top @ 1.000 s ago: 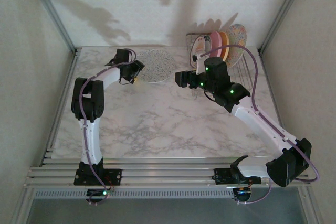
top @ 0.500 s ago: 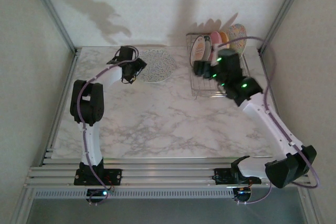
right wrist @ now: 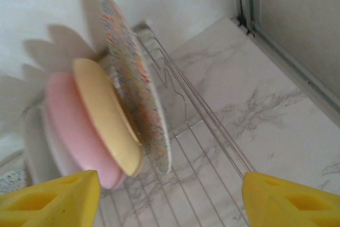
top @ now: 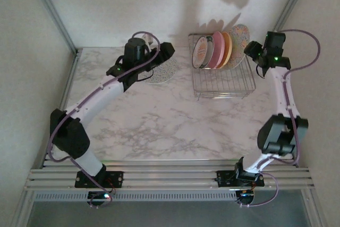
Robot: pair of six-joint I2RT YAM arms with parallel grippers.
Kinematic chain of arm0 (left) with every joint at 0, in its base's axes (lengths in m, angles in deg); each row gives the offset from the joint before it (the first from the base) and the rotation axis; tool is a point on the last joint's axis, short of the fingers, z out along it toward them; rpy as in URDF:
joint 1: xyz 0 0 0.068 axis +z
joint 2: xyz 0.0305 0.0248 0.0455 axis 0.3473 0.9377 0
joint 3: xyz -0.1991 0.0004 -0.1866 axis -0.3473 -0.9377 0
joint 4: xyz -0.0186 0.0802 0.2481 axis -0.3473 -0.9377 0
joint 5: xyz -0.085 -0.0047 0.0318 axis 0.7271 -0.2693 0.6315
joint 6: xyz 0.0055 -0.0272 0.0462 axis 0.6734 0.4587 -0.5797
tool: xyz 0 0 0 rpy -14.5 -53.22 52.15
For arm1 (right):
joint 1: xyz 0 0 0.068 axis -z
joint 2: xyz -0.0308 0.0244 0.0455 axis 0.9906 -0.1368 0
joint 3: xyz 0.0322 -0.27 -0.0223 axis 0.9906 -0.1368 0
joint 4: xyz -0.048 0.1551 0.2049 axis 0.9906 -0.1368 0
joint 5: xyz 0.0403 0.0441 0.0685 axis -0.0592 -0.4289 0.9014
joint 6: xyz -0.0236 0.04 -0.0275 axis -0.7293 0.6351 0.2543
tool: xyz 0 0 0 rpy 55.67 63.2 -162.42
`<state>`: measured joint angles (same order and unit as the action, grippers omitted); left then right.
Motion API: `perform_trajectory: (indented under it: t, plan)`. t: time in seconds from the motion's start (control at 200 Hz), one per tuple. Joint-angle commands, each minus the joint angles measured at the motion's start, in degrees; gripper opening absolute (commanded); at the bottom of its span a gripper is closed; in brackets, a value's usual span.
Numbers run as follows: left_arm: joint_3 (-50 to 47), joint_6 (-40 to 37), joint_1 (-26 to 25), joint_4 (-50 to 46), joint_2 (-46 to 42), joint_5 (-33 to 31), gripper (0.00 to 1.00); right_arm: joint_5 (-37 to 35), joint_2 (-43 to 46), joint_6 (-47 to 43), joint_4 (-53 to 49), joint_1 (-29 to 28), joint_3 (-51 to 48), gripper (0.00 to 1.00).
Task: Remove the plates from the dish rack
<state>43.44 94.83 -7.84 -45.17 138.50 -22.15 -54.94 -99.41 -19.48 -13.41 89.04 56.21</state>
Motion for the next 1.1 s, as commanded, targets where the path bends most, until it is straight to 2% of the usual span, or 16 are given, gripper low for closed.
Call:
perform_trajectory:
  t: [0.0,0.135,0.29,0.621,0.896,0.986,1.096]
  plan:
    - [-5.32,-3.84,-1.35,9.47,-4.31,6.37,0.80,7.57,-3.41,-3.28,6.44,1.49,1.93,0.68]
    - [-9.46,-3.95,-3.17,14.48,-8.25,7.05,0.80,12.07,-8.19,-7.71,10.01,1.56,3.73,0.64]
    - [-12.53,-3.73,-4.85,17.45,-11.27,4.41,0.80,12.24,-13.28,-10.09,10.21,1.68,6.38,0.63]
    - [-13.16,-2.67,-5.57,16.54,-12.72,1.39,0.80,15.04,-21.36,-15.84,10.94,1.71,12.30,0.53]
    - [-14.17,-1.97,-5.68,15.44,-14.07,-0.58,0.80,17.07,-24.86,-16.59,11.23,1.57,15.37,0.32]
    - [-14.46,-1.97,-5.69,15.06,-14.57,-1.19,0.80,17.28,-25.30,-16.82,11.35,1.26,15.63,0.30]
    - [-14.88,-1.88,-5.68,15.25,-15.35,-2.38,0.80,17.52,-25.68,-17.84,11.01,0.63,16.06,0.21]
